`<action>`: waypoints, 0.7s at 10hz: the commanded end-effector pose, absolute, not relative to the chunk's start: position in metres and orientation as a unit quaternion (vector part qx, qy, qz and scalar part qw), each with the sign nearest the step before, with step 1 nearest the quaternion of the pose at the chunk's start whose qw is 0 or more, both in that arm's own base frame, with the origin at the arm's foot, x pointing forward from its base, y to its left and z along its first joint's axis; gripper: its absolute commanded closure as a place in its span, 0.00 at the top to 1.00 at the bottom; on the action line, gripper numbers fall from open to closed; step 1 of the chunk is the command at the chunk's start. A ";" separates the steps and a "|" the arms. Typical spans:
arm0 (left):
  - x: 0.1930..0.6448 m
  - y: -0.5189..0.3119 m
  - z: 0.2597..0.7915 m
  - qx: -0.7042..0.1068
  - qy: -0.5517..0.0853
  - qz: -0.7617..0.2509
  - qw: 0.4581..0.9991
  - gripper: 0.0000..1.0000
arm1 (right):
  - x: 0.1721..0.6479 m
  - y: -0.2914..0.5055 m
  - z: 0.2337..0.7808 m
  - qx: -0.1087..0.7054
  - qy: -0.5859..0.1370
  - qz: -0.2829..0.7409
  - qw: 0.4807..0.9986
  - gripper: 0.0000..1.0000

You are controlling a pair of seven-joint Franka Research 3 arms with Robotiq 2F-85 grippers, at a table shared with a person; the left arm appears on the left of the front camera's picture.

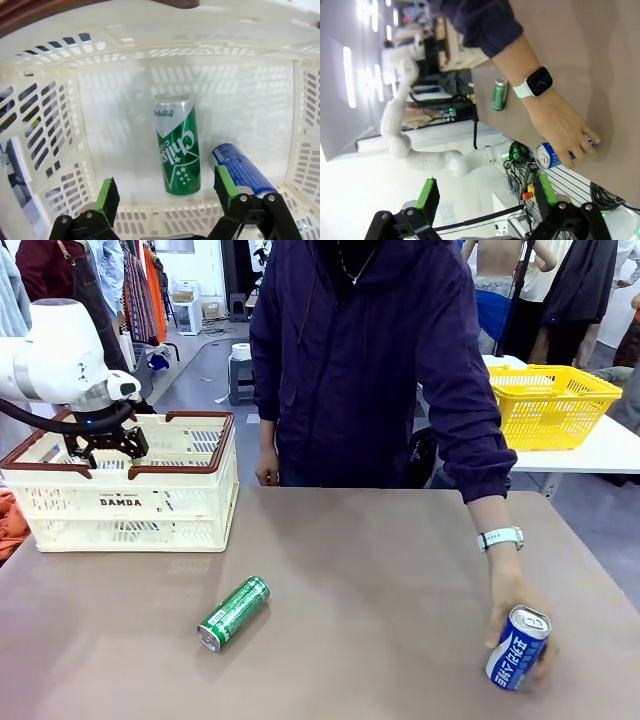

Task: Place the drinks into the Shopping basket.
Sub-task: Pick up one drink and place it into the Shopping basket.

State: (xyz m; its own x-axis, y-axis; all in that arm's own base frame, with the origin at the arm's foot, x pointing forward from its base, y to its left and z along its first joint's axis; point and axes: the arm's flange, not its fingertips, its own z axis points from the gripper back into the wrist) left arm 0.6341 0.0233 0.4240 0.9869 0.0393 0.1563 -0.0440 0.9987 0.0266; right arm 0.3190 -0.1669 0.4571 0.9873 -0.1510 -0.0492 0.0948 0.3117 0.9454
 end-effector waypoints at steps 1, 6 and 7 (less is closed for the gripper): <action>0.614 0.030 0.446 -0.021 -0.073 0.002 0.997 1.00 | 0.319 -0.167 0.462 0.578 -0.017 -0.077 0.812 1.00; 0.504 0.105 0.579 -0.169 -0.063 -0.052 0.982 1.00 | 0.319 -0.167 0.462 0.578 -0.017 -0.077 0.812 1.00; 0.471 0.141 0.607 -0.255 -0.090 -0.059 0.961 1.00 | 0.319 -0.167 0.462 0.578 -0.017 -0.077 0.812 1.00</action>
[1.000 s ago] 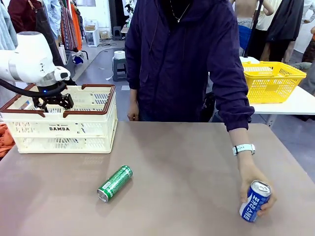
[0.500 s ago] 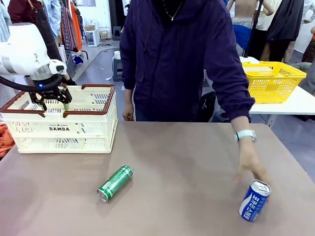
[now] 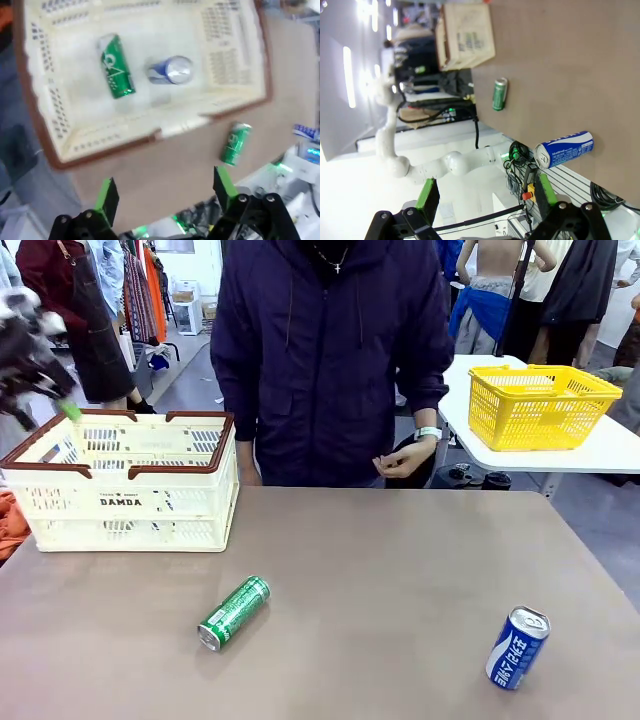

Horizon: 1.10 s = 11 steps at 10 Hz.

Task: Place the drinks into the Shopping basket.
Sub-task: Pick up one drink and place it into the Shopping basket.

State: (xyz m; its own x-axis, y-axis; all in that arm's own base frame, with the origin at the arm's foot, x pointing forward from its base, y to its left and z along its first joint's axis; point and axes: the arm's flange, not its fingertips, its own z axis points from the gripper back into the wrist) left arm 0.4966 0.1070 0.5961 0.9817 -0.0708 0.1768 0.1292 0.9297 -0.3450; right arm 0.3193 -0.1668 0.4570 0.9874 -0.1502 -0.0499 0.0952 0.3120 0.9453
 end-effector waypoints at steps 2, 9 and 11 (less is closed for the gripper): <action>0.408 0.203 0.619 -0.418 -0.133 -0.105 0.893 1.00 | 0.319 -0.167 0.462 0.578 -0.017 -0.077 0.812 1.00; 0.325 0.285 0.470 -0.640 -0.180 -0.072 0.743 1.00 | 0.319 -0.167 0.462 0.578 -0.017 -0.077 0.812 1.00; 0.290 0.289 0.477 -0.669 -0.247 -0.070 0.697 1.00 | 0.319 -0.167 0.462 0.578 -0.017 -0.077 0.812 1.00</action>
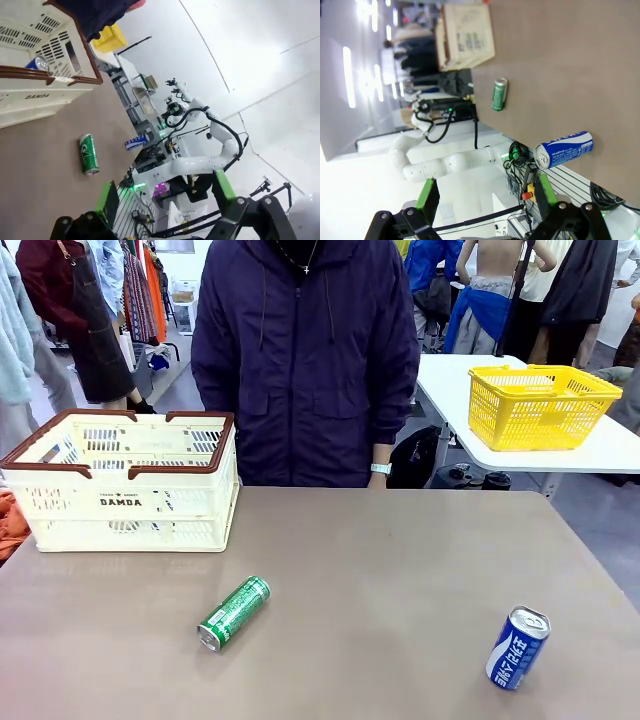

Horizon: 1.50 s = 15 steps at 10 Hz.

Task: Place the drinks into the Shopping basket.
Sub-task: Pick up one drink and place it into the Shopping basket.

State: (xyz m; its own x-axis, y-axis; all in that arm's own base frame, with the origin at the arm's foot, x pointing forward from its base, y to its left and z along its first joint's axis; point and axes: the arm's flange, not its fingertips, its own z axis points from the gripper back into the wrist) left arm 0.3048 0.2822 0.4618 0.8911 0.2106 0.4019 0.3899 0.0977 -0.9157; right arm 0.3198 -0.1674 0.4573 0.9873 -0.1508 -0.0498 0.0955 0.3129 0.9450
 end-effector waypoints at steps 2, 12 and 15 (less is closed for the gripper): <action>0.290 0.289 0.477 -0.669 -0.247 -0.070 0.697 1.00 | 0.319 -0.167 0.462 0.578 -0.017 -0.077 0.812 1.00; 0.291 0.286 0.475 -0.664 -0.242 -0.068 0.704 1.00 | 0.319 -0.167 0.462 0.578 -0.017 -0.077 0.812 1.00; 0.272 0.162 0.515 -0.525 -0.202 -0.098 0.821 1.00 | 0.319 -0.167 0.462 0.578 -0.017 -0.077 0.812 1.00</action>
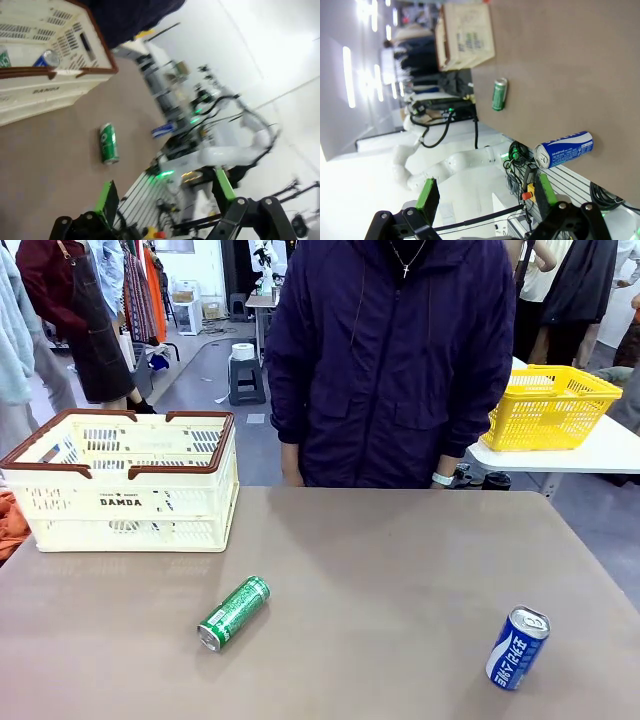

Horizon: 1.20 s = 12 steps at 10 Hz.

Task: Place the drinks into the Shopping basket.
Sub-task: Pick up one drink and place it into the Shopping basket.

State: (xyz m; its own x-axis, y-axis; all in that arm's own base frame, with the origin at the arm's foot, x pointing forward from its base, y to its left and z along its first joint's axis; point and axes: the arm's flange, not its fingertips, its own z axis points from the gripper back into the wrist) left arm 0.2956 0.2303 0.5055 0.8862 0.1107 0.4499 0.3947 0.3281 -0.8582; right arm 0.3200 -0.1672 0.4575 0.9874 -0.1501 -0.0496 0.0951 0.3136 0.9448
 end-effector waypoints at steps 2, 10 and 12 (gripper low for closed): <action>0.264 0.081 0.505 -0.417 -0.171 -0.159 0.878 1.00 | 0.319 -0.167 0.462 0.578 -0.017 -0.077 0.812 1.00; 0.267 -0.042 0.503 -0.301 -0.155 -0.283 0.897 1.00 | 0.319 -0.167 0.462 0.578 -0.017 -0.077 0.812 1.00; 0.271 -0.055 0.500 -0.291 -0.156 -0.286 0.900 1.00 | 0.319 -0.167 0.462 0.578 -0.017 -0.077 0.812 1.00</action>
